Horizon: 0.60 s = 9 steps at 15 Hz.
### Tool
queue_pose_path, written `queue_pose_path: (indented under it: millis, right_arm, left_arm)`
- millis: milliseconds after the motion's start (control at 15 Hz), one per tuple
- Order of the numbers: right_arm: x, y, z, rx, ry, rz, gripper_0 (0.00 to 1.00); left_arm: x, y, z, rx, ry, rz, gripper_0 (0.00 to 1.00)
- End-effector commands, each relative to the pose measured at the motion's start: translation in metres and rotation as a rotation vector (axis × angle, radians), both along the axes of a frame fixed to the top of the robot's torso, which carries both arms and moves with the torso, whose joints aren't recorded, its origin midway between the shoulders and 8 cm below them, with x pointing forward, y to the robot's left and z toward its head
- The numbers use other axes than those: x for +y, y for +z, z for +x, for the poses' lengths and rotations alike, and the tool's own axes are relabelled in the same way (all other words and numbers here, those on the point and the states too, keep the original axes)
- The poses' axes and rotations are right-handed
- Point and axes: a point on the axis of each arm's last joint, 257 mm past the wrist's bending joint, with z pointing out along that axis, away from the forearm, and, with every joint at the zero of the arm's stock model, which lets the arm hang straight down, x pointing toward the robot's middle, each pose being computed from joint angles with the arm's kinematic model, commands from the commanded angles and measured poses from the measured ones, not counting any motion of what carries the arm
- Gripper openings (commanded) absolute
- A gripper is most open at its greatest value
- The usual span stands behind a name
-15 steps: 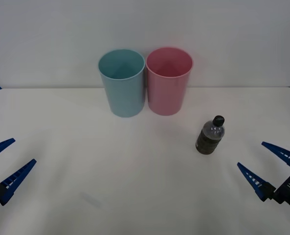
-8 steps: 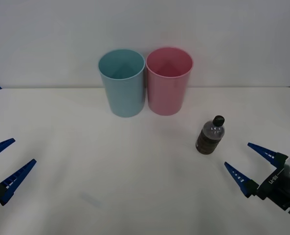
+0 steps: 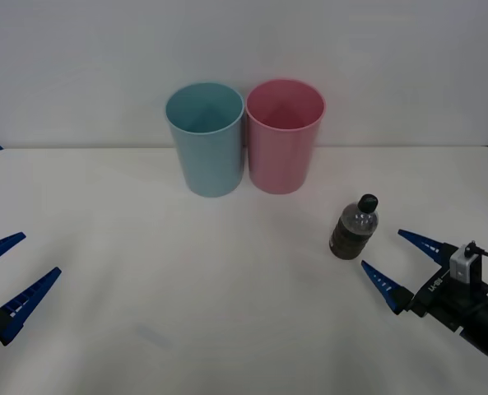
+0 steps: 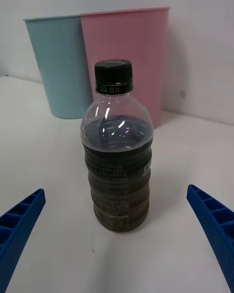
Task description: Grasp the object on the table and drop it into the matching bin: aluminum can to the light blue bin, PET bottle to the pink bin.
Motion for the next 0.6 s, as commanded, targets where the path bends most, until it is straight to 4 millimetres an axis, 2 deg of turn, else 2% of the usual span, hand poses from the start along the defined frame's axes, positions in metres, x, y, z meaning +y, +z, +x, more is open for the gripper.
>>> queue_pose_path:
  millis: [67,267,600]
  right_arm:
    - [0.006,-0.006,0.013,0.008,0.007,0.001,1.0]
    - [0.019,-0.014,0.029,0.009,0.013,-0.001,1.0]
    - [0.044,-0.015,0.051,-0.01,-0.009,-0.001,1.0]
  left_arm:
    - [0.0,0.0,0.0,0.0,0.0,0.0,1.0]
    - [0.0,0.0,0.0,0.0,0.0,0.0,1.0]
    - [0.0,0.0,0.0,0.0,0.0,0.0,1.0]
